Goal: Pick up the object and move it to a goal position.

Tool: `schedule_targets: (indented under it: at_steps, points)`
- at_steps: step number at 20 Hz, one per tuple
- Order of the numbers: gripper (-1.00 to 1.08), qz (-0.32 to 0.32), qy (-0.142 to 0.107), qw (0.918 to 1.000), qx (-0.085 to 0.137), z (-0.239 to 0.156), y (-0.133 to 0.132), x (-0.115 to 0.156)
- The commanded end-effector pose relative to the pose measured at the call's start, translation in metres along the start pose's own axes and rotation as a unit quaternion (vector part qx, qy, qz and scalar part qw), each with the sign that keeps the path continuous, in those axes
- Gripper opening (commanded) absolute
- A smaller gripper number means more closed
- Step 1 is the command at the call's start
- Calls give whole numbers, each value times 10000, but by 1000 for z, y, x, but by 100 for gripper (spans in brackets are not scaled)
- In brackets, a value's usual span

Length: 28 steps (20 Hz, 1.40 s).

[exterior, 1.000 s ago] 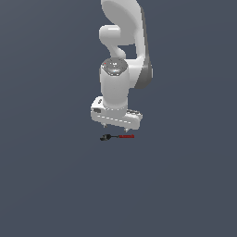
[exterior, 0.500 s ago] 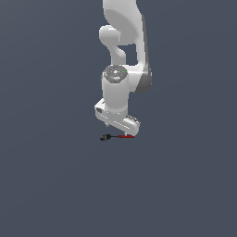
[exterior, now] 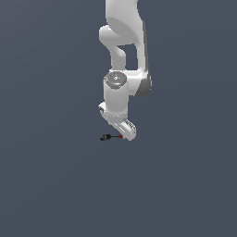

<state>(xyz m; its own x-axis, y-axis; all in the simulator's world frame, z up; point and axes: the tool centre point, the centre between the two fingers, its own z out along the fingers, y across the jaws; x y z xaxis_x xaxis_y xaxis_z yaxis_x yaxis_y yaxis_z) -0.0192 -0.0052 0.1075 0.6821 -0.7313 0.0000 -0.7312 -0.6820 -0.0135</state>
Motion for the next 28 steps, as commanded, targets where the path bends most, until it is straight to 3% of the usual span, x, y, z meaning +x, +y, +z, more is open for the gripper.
schedule_targets:
  at_steps: [1, 7, 16, 22, 28]
  points:
    - [100, 369, -7, 9993, -4, 6, 2, -2]
    - [100, 1232, -14, 9924, -21, 20, 7, -7]
    - [100, 2353, 0, 9719, -49, 38, 14, -12]
    - [100, 2781, 13, 9605, -60, 44, 18, -14]
    - [100, 2951, 20, 9554, -64, 47, 19, -15]
